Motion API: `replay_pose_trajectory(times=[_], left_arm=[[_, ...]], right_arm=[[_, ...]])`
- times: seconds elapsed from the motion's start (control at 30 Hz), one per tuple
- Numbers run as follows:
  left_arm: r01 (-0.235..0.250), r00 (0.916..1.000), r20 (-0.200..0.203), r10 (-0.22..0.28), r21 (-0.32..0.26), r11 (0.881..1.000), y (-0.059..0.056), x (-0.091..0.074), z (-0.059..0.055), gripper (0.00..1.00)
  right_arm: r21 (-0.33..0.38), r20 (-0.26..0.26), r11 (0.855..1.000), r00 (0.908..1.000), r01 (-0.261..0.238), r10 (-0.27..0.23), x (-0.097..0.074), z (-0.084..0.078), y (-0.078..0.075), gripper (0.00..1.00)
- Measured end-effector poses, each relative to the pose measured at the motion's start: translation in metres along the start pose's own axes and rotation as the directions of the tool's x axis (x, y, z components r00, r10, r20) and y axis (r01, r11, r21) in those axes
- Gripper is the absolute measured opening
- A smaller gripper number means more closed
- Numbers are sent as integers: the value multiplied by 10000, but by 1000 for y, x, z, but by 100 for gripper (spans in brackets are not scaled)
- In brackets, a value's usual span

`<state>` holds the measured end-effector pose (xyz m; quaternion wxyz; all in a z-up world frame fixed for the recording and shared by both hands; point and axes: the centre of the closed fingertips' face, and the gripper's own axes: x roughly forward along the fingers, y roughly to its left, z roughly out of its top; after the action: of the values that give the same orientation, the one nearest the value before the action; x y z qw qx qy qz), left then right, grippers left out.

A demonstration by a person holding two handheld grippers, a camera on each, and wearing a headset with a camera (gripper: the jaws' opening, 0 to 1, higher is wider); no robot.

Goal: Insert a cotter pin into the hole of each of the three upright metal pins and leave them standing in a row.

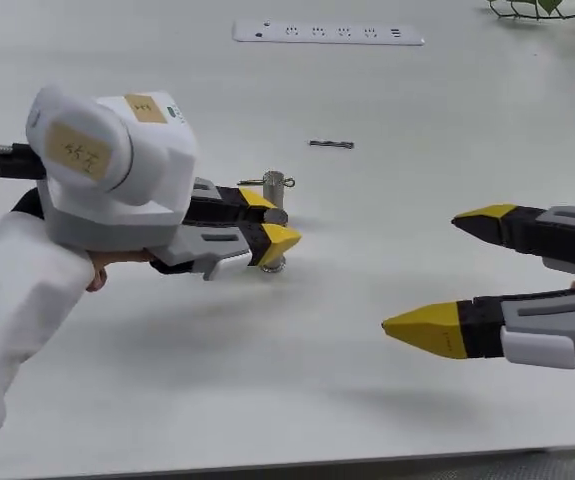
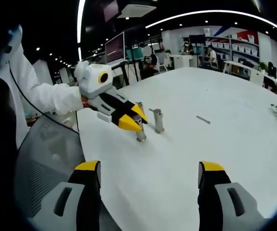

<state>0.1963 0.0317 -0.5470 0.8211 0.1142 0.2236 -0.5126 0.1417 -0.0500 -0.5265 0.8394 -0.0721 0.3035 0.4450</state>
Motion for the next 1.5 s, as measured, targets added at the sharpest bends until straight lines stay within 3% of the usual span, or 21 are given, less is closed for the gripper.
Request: replay_pose_trajectory(times=[0.2, 0.93, 1.5], left_arm=[[-132, 9998, 150, 136, -316, 9994, 4, 0, -1, 10], [-264, 9996, -95, 262, -233, 9994, 5, 5, -11, 10], [-280, 9996, 85, 281, -107, 9995, 5, 2, -10, 10]], right_arm=[[15, -52, 10000, 10000, -11, 11, 0, 0, 1, 80], [-125, -188, 9999, 9998, -115, 113, 2, -3, 7, 80], [-191, -205, 9997, 9997, -135, 131, 2, -1, 7, 80]])
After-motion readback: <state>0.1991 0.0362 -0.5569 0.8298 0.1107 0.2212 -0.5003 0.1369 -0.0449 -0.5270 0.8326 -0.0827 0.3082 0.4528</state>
